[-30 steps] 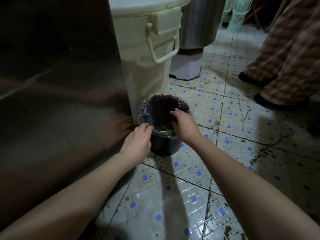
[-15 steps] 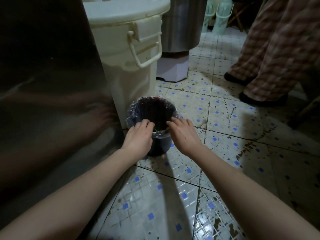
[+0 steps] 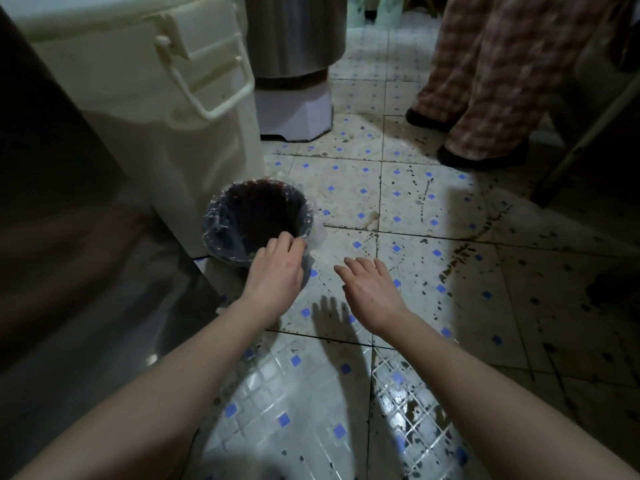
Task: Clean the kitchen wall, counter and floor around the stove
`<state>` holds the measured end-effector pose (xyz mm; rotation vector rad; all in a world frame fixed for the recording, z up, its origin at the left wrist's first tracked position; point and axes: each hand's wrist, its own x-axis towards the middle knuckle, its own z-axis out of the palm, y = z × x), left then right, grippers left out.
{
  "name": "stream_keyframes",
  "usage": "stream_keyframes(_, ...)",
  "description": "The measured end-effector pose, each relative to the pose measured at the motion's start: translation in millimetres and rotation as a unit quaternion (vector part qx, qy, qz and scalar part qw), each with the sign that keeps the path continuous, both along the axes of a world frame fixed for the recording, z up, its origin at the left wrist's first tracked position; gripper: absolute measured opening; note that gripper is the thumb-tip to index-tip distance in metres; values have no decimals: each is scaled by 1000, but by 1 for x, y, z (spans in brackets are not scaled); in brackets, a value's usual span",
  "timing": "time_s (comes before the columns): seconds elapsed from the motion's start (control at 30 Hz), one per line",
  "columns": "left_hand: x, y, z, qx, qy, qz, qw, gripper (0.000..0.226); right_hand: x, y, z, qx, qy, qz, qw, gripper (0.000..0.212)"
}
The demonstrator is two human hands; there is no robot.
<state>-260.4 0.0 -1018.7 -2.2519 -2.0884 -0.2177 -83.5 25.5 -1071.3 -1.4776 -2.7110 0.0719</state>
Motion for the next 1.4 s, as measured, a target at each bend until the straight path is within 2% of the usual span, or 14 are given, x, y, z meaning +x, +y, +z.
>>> stream_keyframes(0.17, 10, -17, 5, -62, 62, -55, 995, 38, 24, -27, 9, -69, -69, -1, 995, 59)
stream_keyframes(0.27, 8, -28, 29, -102, 87, -61, 989, 44, 33, -45, 38, -60, -82, 0, 995, 62)
stream_keyframes(0.4, 6, -47, 79, -131, 105, -31, 985, 39, 30, -66, 93, -61, -57, -70, 994, 60)
stream_keyframes(0.67, 9, -82, 214, -183, 66, -10, 981, 39, 22, -99, 235, -96, -51, -65, 992, 63)
stream_keyframes(0.8, 18, -83, 284, -181, 23, -6, 983, 34, 24, -105, 316, -110, -28, -83, 990, 63)
stream_keyframes(0.97, 21, -75, 375, -181, 29, -8, 983, 33, 30, -95, 422, -105, 7, -133, 986, 56)
stream_keyframes(1.17, 22, -48, 498, -129, 30, 2, 991, 36, 37, -70, 547, -77, 30, -153, 985, 51)
stream_keyframes(1.4, 16, -37, 626, -57, 4, 12, 998, 29, 29, -59, 674, -54, 74, -96, 991, 47)
